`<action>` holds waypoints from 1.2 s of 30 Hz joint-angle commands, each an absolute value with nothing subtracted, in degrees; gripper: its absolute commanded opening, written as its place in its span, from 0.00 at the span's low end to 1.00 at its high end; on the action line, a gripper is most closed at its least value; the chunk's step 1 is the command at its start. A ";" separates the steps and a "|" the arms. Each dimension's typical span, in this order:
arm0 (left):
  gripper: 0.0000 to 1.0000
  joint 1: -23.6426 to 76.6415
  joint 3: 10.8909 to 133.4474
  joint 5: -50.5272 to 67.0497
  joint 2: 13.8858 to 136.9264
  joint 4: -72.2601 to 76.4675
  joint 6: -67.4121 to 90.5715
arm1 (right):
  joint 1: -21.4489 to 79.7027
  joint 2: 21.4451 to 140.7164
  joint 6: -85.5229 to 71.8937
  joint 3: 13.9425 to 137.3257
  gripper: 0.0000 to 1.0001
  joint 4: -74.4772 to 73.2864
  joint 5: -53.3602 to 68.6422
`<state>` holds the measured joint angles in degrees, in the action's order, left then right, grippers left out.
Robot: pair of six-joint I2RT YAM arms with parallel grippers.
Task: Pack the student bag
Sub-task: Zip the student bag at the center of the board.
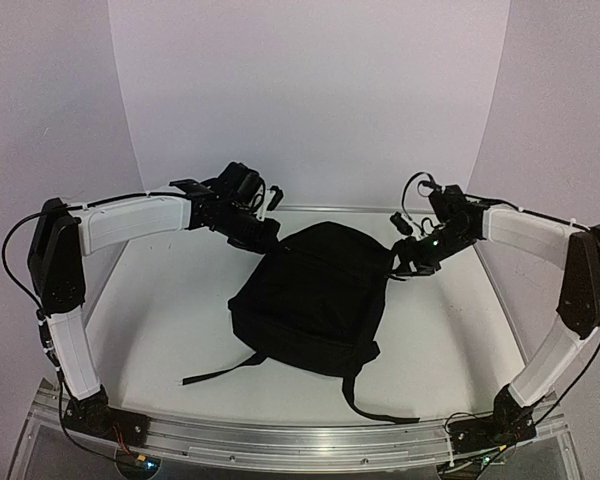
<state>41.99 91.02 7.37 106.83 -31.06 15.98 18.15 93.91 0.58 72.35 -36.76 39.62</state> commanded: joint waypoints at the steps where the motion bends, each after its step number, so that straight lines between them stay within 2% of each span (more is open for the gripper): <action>1: 0.00 41.57 90.88 12.17 103.54 -26.30 17.33 | 19.93 91.35 5.60 80.28 0.68 -38.40 41.41; 10: 0.00 41.58 90.69 14.30 103.93 -25.03 18.74 | 32.67 102.73 7.71 92.93 0.75 -36.85 30.63; 15: 0.00 41.50 89.56 14.95 103.88 -23.91 19.43 | 35.24 109.22 8.84 97.14 0.80 -36.15 27.83; 19: 0.00 41.48 88.77 14.84 103.77 -23.47 19.97 | 35.38 113.16 10.27 98.06 0.78 -34.80 25.87; 22: 0.00 41.32 87.95 14.55 103.53 -23.12 20.35 | 35.36 114.48 10.65 98.20 0.66 -34.55 24.22; 26: 0.00 40.45 87.36 13.78 103.45 -23.13 21.20 | 35.34 113.43 11.06 97.42 0.26 -34.35 21.62; 29: 0.00 38.99 86.71 12.48 103.47 -23.55 22.42 | 35.35 111.43 11.75 96.02 0.04 -34.36 20.31; 30: 0.00 38.05 86.29 12.36 103.52 -23.61 23.21 | 35.33 110.62 11.78 95.52 0.00 -34.36 20.08; 36: 0.00 30.67 80.91 17.28 104.89 -20.09 28.67 | 35.25 105.93 14.37 90.44 0.00 -34.45 17.97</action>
